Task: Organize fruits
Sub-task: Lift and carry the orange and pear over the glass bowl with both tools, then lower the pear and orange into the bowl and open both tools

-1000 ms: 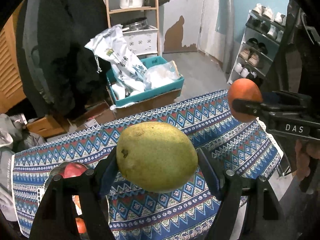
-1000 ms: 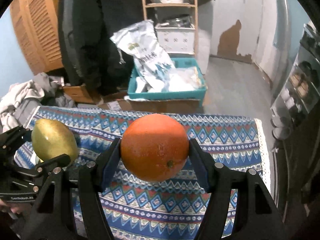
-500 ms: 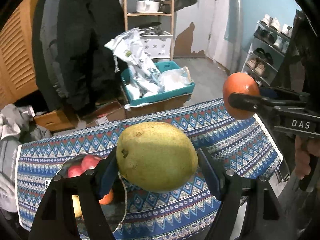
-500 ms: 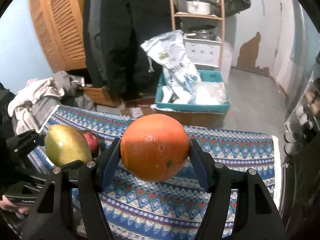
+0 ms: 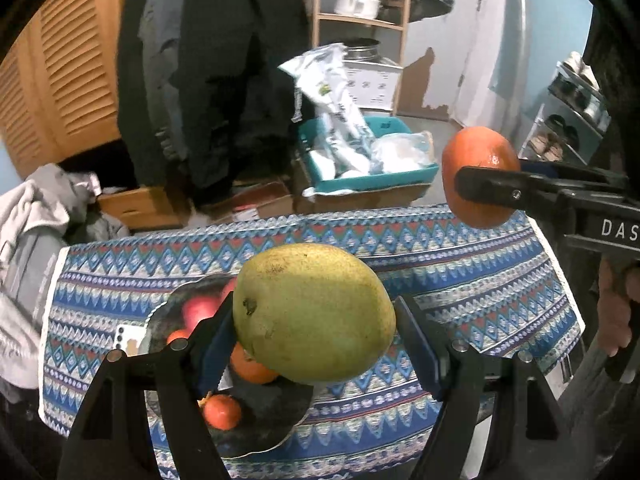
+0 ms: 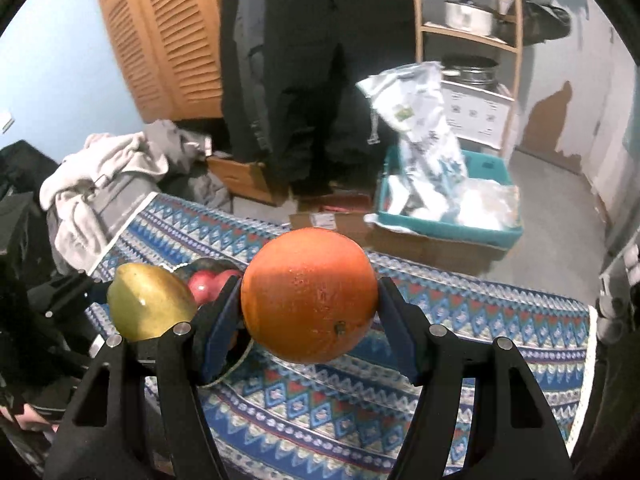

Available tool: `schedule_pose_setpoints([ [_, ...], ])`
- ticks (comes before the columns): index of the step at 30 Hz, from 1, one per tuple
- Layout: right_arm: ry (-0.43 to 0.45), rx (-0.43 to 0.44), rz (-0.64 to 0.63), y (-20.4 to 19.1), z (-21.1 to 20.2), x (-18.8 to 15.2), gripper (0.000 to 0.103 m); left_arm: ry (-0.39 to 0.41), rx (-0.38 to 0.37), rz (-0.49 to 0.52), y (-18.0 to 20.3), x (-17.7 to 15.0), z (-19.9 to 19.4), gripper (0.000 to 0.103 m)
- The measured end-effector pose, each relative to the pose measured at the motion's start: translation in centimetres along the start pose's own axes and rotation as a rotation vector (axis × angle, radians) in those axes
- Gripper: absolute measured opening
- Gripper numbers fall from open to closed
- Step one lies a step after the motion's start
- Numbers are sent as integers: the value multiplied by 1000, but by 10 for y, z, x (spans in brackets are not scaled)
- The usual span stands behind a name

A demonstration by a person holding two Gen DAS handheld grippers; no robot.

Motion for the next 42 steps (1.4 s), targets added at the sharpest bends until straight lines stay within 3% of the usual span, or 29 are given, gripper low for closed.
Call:
schedule_pose_setpoints([
  [11, -62, 67, -42, -47, 46, 4, 67, -51, 77, -92, -67, -29, 10, 78],
  [17, -109, 90, -65, -67, 71, -4, 67, -103, 82, -145, -89, -46, 25, 78],
  [42, -231, 108, -91, -88, 120, -33, 67, -287, 99, -230, -123, -98, 82, 78],
])
Point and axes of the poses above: each gripper's, at about its wrist camera, not at the fingertips, and z roughly the way its jaws point, y to its right, x to its top, the point moved 6 cm from there along z, roughly the way its jaws point, and after that the axes turned 10 degrees about y, right-handed, at the moved point
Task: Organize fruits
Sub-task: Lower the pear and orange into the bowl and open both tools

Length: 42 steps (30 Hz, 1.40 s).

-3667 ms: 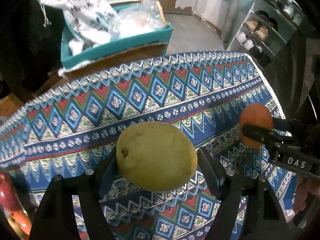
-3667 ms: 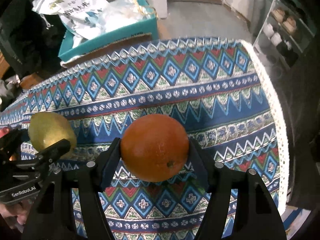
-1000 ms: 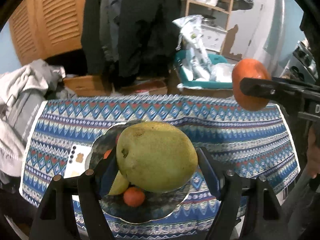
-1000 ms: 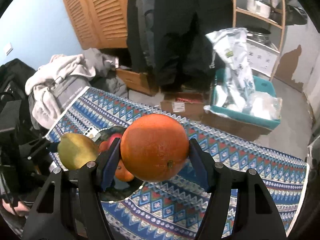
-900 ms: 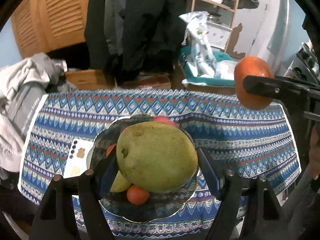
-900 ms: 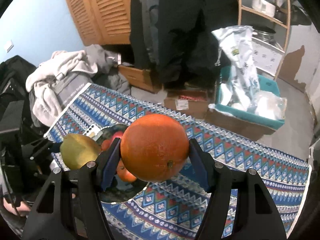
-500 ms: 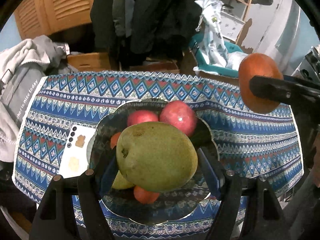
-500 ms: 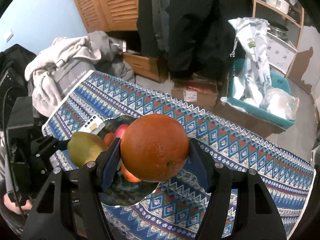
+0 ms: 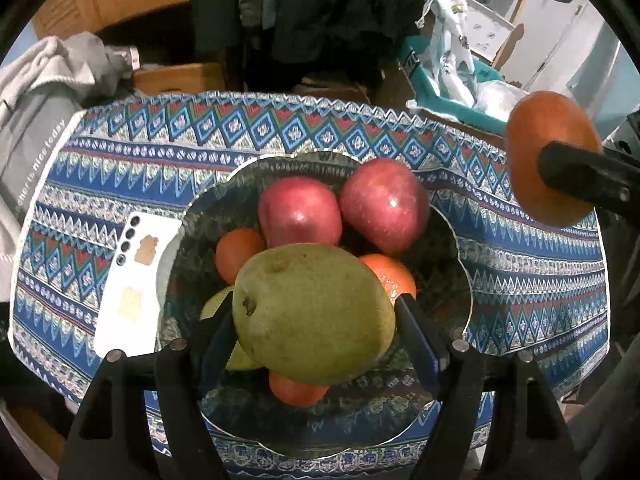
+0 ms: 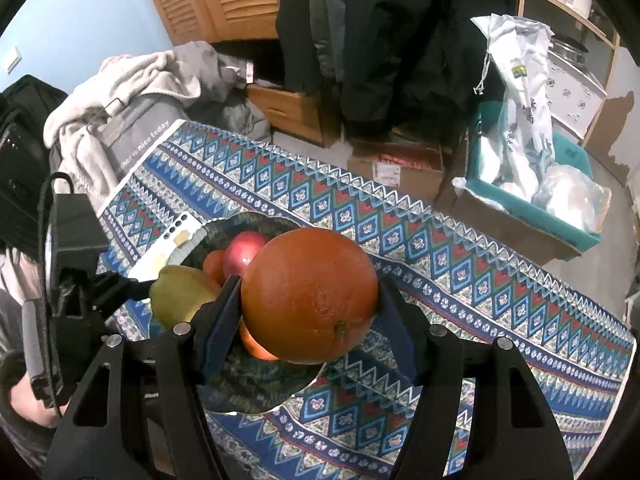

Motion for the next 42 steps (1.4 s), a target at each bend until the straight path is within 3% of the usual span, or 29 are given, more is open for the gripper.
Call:
schedule_pose_setpoints([
  [4, -2, 2, -2, -2, 1, -1, 67, -49, 5, -23, -4, -6, 11, 78],
  [10, -6, 5, 4, -3, 1, -3, 67, 26, 25, 2, -3, 4, -7, 79],
  [15, -19, 19, 0, -7, 4, -9, 67, 27, 26, -33, -14, 4, -20, 79],
  [26, -125, 67, -39, -31, 30, -47, 67, 61, 71, -5, -23, -5, -51, 79],
  [42, -226, 78, -59, -30, 65, -80, 68, 50, 93, 15, -22, -15, -55, 79],
])
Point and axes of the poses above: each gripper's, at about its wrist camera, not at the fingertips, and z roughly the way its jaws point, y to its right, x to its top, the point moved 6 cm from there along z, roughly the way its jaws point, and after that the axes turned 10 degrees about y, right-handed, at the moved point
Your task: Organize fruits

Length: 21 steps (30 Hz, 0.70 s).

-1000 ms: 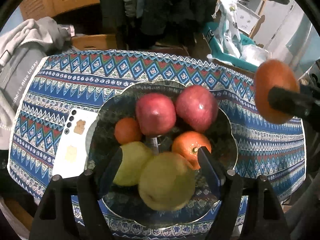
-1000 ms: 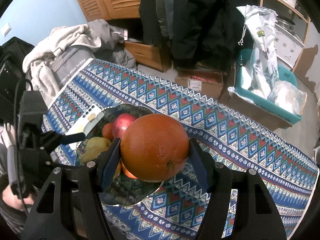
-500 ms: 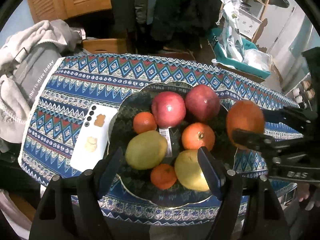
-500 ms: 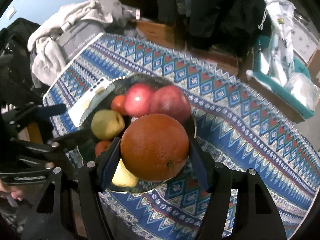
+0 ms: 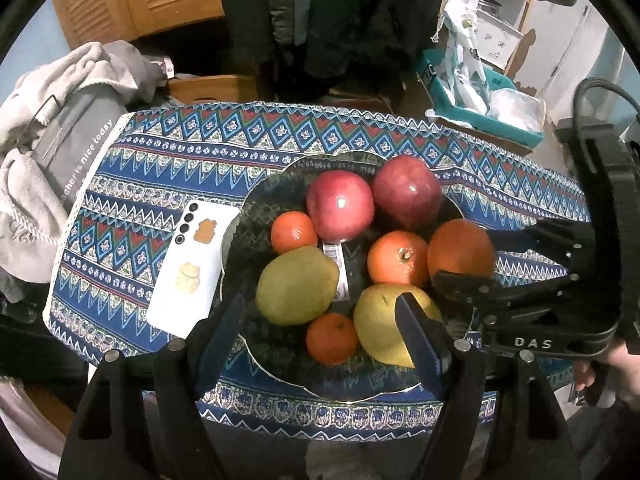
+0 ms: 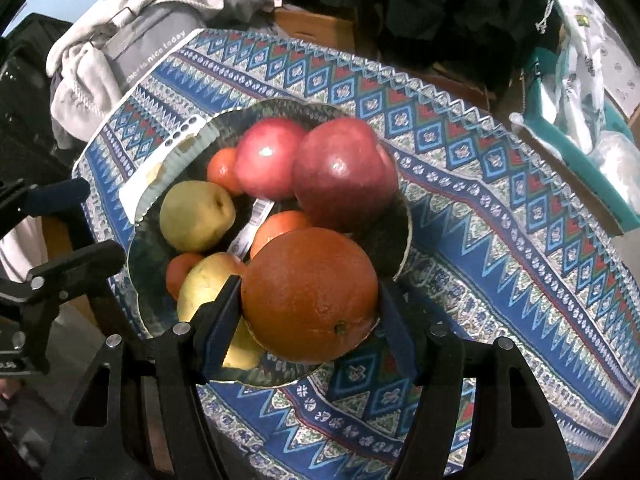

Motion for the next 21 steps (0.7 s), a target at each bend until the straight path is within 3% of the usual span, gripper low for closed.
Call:
schedule_pose_setpoints([
  [3, -6, 3, 3, 0, 2, -1, 70, 5, 0, 1, 1, 1, -1, 79],
  [11, 92, 18, 34, 2, -32, 18, 71, 28, -2, -1, 3, 6, -10, 79],
  [21, 208, -70, 61, 14, -85, 37, 72, 108, 5, 27, 12, 22, -37, 80],
])
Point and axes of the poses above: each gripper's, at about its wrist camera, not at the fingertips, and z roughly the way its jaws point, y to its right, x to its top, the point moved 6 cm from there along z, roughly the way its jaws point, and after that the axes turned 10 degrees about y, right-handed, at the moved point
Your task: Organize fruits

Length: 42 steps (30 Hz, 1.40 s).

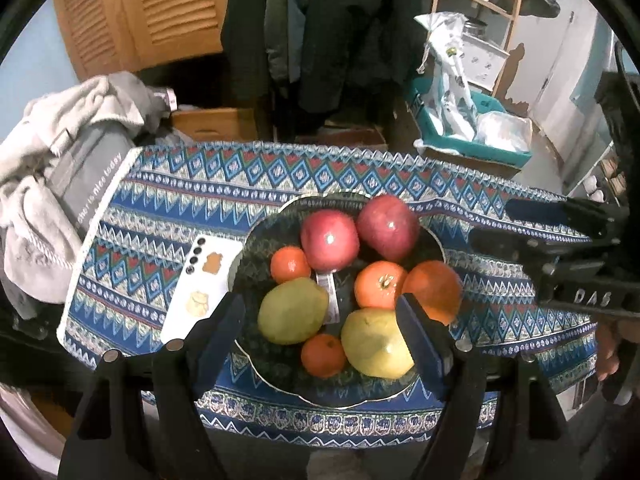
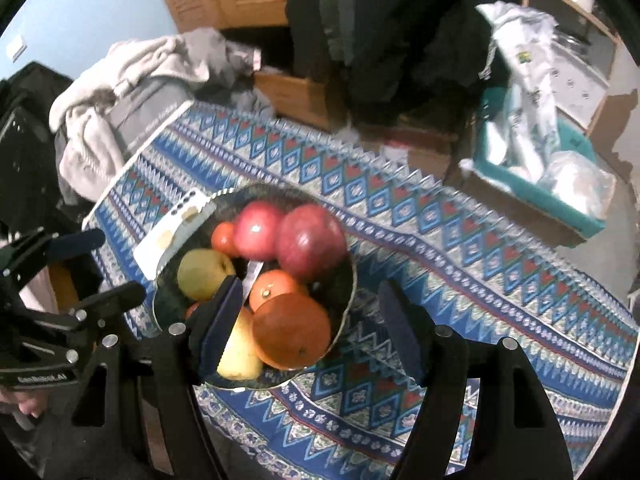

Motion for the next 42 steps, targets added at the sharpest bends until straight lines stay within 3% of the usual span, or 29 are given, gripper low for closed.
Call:
schedule_pose_setpoints([
  [8, 106, -39, 30, 9, -39, 25, 78, 72, 4, 28, 10, 17, -22, 81],
  [23, 296, -98, 58, 23, -112, 52, 84, 250, 6, 55, 25, 53, -78, 96],
  [26, 317, -113, 59, 28, -121, 51, 84, 285, 16, 57, 27, 58, -88, 101],
  [42, 377, -185, 62, 47, -149, 43, 84, 356, 25, 36, 32, 71, -106, 102],
])
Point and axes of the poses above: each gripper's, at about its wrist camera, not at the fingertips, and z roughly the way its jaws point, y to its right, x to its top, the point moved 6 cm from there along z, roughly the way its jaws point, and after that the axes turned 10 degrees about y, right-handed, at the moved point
